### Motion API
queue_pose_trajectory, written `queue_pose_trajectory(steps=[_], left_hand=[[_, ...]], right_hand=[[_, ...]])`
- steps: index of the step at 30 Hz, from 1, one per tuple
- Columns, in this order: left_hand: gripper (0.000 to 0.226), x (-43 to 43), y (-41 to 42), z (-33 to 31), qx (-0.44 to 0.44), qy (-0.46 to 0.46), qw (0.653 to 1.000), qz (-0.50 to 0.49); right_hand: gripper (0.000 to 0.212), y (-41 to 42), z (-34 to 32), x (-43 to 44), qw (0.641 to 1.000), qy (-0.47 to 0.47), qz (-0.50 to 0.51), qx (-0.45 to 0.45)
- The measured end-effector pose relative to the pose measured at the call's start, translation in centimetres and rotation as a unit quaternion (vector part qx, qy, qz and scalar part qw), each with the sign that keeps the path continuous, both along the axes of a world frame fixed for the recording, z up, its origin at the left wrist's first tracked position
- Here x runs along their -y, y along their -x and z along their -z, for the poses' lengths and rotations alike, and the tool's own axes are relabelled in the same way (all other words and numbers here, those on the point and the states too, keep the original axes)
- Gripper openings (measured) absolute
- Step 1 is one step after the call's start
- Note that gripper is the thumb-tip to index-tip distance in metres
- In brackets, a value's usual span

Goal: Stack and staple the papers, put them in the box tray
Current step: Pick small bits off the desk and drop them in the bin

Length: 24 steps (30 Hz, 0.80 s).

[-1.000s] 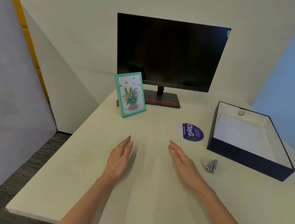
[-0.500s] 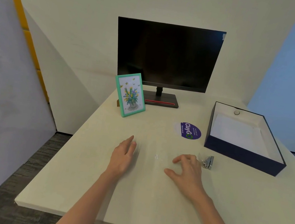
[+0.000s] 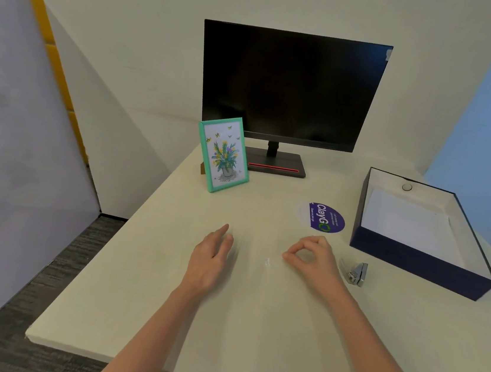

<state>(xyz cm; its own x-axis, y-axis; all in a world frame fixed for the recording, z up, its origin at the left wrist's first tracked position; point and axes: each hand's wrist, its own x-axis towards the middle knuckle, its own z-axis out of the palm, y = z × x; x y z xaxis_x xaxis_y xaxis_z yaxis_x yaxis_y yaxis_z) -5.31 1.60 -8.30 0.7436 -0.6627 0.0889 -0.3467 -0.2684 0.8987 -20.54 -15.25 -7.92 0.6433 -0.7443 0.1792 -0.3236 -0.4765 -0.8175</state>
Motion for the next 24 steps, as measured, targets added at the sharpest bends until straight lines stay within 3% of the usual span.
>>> queue_pose_trajectory(steps=[4,6,10,20,24], left_hand=[[0.045,0.0,0.0,0.0,0.002,0.008,1.000,0.003],[0.045,0.1,0.0,0.0,0.006,0.007,1.000,0.004],[0.045,0.0,0.2,-0.2,0.008,0.002,1.000,0.004],[0.046,0.1,0.2,-0.2,0.022,-0.009,1.000,0.002],[0.045,0.1,0.2,-0.2,0.026,-0.008,1.000,0.005]], right_hand=[[0.050,2.4,0.7,-1.1,0.991,0.027,-0.062,-0.118],[0.059,2.0,1.1,-1.5,0.985,0.073,-0.062,-0.144],[0.041,-0.2,0.8,-1.3,0.992,0.078,-0.026,-0.100],[0.015,-2.5,0.8,-1.6,0.991,0.097,0.004,-0.092],[0.018,-2.8,0.5,-1.6,0.991,0.076,-0.007,-0.106]])
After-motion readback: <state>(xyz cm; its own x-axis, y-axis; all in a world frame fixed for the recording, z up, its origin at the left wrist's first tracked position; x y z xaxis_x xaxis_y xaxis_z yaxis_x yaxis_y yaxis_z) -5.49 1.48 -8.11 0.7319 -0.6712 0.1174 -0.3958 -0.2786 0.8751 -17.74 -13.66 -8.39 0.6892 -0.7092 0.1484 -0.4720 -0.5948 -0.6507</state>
